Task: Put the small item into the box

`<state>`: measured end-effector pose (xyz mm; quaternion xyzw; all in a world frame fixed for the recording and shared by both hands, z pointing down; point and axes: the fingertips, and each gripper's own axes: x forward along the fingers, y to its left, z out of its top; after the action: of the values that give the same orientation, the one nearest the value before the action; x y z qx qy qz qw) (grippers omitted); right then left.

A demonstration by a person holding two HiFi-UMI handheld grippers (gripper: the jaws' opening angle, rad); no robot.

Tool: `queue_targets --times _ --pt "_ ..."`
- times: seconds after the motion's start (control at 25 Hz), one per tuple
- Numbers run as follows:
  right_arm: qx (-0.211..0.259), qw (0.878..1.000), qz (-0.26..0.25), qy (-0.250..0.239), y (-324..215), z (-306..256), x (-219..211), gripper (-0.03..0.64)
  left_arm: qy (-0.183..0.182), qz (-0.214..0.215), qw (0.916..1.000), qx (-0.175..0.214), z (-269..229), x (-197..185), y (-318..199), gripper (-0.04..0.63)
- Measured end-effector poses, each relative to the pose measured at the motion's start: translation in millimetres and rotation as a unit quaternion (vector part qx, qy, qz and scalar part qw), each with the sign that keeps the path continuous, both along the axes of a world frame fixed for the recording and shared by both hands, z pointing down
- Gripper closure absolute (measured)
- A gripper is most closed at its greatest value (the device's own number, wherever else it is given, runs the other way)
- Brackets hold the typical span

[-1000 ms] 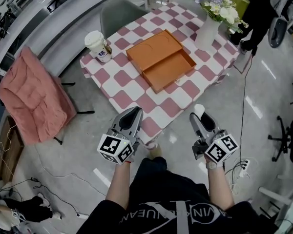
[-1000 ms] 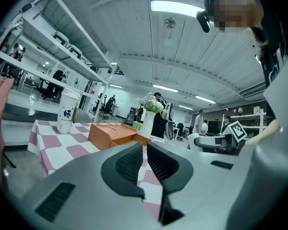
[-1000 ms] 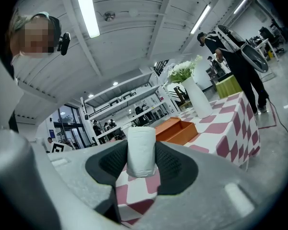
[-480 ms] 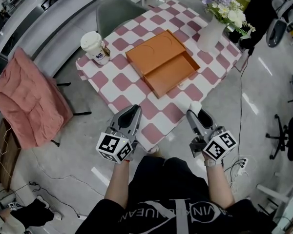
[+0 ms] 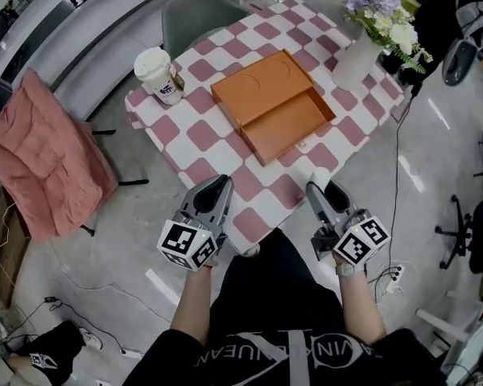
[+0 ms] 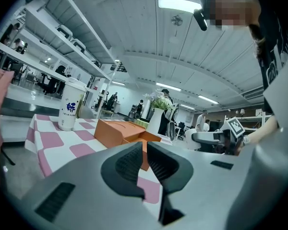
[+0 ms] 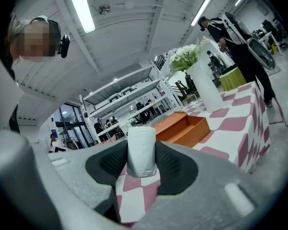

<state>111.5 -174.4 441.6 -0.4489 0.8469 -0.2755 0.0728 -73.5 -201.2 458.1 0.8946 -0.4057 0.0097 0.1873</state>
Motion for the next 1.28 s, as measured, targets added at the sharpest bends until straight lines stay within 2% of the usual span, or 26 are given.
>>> queue_targets --times 0.4,0.68,1.08,1.28 --pt "0.006 1.000 -0.026 0.006 -47 -6 -4 0.437 -0.011 0.017 0.9998 0.006 -2 23 -35 0.566" --pt "0.002 0.998 -0.063 0.019 -74 -2 -16 0.437 -0.024 0.028 0.9993 0.008 0 36 -54 0.566" --pt "-0.005 0.989 -0.123 0.082 -107 4 -40 0.437 -0.031 0.022 0.9993 -0.001 12 40 -77 0.566" --pt "-0.034 0.979 -0.134 0.151 -123 19 -46 0.437 -0.028 0.016 0.9994 -0.010 17 38 -86 0.566"
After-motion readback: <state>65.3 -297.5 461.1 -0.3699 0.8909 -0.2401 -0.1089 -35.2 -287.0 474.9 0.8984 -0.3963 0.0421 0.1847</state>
